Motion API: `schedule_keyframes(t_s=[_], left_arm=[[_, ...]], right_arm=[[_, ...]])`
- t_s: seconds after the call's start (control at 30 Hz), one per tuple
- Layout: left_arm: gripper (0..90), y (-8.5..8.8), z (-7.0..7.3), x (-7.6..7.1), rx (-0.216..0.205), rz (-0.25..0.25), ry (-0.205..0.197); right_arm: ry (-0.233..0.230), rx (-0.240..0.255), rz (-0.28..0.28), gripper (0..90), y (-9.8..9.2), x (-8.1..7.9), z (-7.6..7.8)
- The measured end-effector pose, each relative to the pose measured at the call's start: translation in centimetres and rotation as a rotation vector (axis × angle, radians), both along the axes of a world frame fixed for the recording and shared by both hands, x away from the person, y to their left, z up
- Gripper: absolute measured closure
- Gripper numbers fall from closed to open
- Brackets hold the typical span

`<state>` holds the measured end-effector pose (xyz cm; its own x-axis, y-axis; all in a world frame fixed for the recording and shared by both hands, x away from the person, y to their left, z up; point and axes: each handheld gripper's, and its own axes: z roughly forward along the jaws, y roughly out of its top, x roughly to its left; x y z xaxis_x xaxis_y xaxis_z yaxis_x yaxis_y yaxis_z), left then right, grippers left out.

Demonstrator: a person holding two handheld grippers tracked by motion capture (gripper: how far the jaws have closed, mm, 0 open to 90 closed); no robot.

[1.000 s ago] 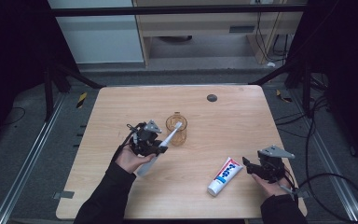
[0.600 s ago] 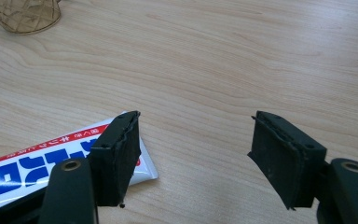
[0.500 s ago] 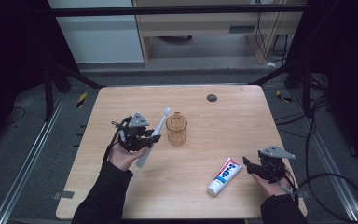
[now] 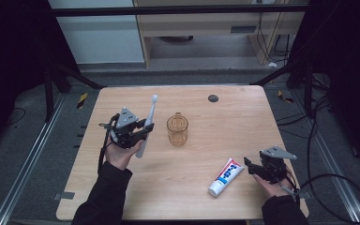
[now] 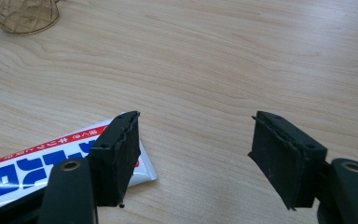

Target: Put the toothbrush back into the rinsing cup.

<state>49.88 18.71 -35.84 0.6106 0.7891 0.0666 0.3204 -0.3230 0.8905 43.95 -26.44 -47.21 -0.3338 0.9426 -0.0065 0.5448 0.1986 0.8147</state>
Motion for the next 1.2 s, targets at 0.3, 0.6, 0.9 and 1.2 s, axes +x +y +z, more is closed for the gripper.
schedule_keyframes(t_s=[0.3, 0.6, 0.9, 1.2], left_arm=[[67.2, 0.0, 0.8, 0.8, -0.082, 0.047, -0.057], [67.2, -1.0, 1.4, 2.0, -0.151, 0.08, -0.109], [67.2, -2.3, 1.9, 3.2, -0.232, 0.107, -0.177], [67.2, -3.2, 1.9, 4.5, -0.28, 0.127, -0.202]], right_arm=[[-0.007, 0.002, -0.006, 31.8, -0.1, 0.0, 0.0], [-0.012, 0.001, -0.002, 31.8, 0.0, 0.1, 0.0], [-0.007, 0.009, -0.001, 31.7, 0.0, 0.1, 0.0], [-0.008, 0.009, 0.001, 31.6, -0.1, 0.1, -0.1]])
